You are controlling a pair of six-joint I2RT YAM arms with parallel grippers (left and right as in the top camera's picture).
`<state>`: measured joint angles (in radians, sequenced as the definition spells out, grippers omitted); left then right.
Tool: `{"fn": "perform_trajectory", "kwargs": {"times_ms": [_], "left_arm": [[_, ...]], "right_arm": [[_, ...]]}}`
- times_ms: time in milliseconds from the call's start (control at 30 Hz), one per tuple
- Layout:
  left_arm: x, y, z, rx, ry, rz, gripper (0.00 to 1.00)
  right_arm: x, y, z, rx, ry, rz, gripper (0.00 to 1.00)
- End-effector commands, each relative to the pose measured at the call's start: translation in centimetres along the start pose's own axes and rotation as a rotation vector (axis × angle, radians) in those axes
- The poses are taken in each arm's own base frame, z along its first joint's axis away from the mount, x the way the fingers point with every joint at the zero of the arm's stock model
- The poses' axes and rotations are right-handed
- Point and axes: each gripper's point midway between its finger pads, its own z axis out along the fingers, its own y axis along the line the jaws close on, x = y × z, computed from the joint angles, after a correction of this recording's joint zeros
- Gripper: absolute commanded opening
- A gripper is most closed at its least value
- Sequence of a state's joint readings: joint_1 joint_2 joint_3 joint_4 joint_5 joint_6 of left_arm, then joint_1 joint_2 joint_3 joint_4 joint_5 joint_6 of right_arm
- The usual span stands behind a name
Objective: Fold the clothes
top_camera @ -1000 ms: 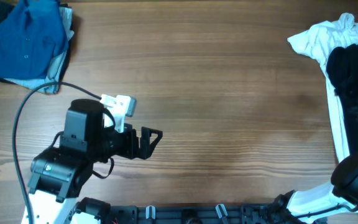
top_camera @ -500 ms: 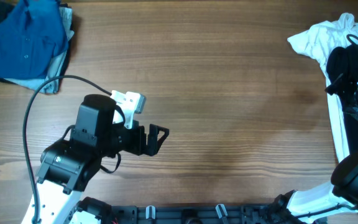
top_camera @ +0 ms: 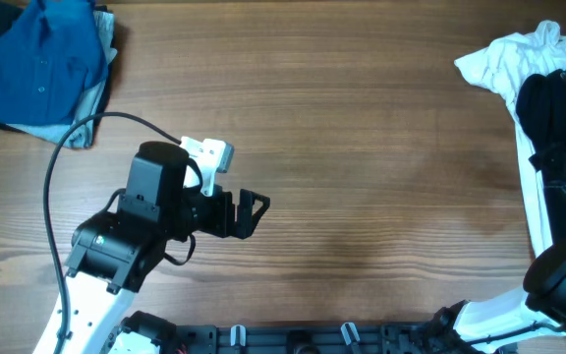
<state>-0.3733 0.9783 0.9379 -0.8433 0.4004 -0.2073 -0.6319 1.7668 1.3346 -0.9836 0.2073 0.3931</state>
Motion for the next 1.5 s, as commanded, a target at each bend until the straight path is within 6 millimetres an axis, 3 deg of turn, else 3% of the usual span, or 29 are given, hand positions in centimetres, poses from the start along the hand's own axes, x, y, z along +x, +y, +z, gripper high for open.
{"fn": "perform_trajectory", "kwargs": {"times_ms": [0, 267, 467, 800, 1033, 1200, 1300, 1467], "left_arm": [[-0.4, -0.1, -0.1, -0.003, -0.011, -0.002, 1.0], [-0.4, -0.1, -0.1, -0.003, -0.011, -0.002, 1.0], [-0.4, -0.1, -0.1, -0.003, -0.011, -0.002, 1.0], [-0.4, -0.1, -0.1, -0.003, -0.011, -0.006, 1.0], [-0.5, -0.1, -0.1, -0.002, -0.014, -0.024, 1.0], [-0.6, -0.2, -0.1, 0.0, -0.02, -0.021, 1.0], [-0.7, -0.2, -0.1, 0.0, -0.022, -0.02, 1.0], [-0.7, -0.2, -0.1, 0.0, -0.021, -0.02, 1.0]], "right_arm": [[0.1, -1.8, 1.4, 0.025, 0.044, 0.069, 0.91], [0.6, -2.9, 3.9, -0.03, 0.145, 0.117, 0.85], [0.1, -1.1, 4.7, -0.125, 0.141, 0.065, 0.84], [1.9, -0.5, 8.6, -0.112, 0.256, 0.042, 0.85], [2.1, -0.3, 8.5, -0.122, 0.265, 0.041, 0.86], [2.7, 1.8, 7.8, -0.198, 0.283, -0.009, 0.84], [2.8, 3.3, 6.9, -0.237, 0.266, -0.073, 0.85], [1.3, 5.0, 3.7, -0.237, 0.152, -0.146, 0.9]]}}
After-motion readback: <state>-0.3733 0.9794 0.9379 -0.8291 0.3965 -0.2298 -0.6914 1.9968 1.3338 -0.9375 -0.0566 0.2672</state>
